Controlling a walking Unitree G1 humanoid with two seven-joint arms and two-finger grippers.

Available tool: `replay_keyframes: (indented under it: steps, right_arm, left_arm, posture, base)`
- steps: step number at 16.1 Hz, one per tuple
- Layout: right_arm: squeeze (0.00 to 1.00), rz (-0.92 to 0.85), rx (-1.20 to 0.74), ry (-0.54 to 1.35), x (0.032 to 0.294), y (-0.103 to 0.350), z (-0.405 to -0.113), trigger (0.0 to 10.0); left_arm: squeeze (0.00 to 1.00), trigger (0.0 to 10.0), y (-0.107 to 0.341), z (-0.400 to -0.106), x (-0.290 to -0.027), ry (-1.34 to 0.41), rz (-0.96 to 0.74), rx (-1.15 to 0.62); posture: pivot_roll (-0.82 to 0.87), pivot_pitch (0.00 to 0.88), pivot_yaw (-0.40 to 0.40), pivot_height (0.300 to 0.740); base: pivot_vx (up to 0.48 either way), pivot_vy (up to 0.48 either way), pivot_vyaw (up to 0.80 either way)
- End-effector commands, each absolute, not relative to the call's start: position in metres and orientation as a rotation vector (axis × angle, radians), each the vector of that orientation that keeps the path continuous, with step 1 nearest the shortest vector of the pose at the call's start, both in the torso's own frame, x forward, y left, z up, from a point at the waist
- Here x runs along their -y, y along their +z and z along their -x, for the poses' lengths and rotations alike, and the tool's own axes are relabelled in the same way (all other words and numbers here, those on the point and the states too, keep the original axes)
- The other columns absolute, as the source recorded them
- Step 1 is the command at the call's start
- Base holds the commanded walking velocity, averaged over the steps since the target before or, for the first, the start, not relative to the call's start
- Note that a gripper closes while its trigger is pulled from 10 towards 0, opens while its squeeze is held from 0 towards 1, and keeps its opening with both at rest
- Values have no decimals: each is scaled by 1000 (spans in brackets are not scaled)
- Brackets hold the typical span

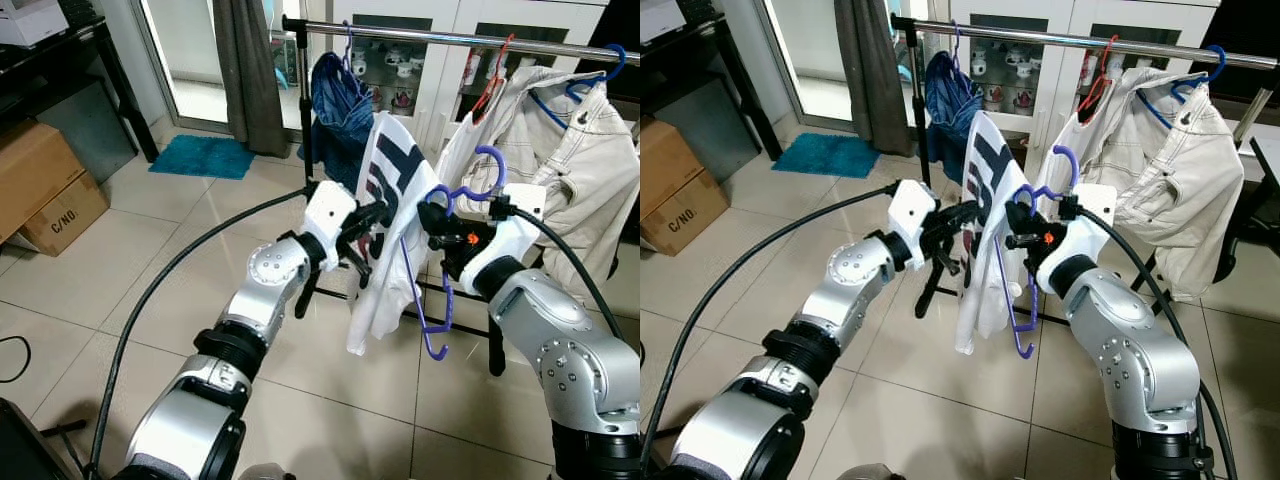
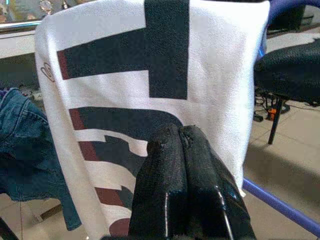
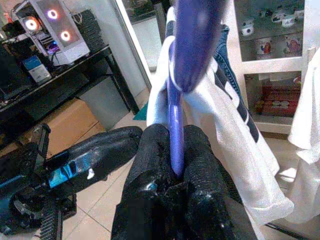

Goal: Hang hanger

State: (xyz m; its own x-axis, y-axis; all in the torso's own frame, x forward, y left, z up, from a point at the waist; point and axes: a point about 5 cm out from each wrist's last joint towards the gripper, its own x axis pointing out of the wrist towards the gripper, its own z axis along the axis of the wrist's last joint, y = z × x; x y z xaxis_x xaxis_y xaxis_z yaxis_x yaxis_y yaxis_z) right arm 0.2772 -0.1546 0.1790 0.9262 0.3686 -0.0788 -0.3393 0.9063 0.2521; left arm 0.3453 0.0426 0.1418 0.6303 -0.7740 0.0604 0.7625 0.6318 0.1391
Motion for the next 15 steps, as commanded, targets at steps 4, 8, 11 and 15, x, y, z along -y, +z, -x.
replay_keyframes:
  steps: [4, 8, 11, 15]
  right_arm:
    - [0, -231, -99, 356, 153, 183, -276, 10000]
    - [0, -231, -120, 317, 158, 178, -277, 10000]
    - [0, -236, -114, 324, 155, 179, -278, 10000]
    - [0, -232, -109, 326, 156, 181, -278, 10000]
  left_arm:
    - [0, 0, 161, -345, -47, -868, -80, 205]
    - [0, 0, 169, -339, -56, -845, -58, 257]
    - [0, 0, 164, -329, -54, -924, 42, 212]
    - [1000, 10000, 163, -317, -45, -1062, 139, 183]
  posture:
    - [69, 0, 66, 740]
    - [76, 0, 67, 740]
    - [76, 0, 67, 740]
    - [71, 0, 69, 740]
  base:
    - [0, 0, 0]
    - [0, 0, 0]
    - [0, 0, 0]
    - [0, 0, 0]
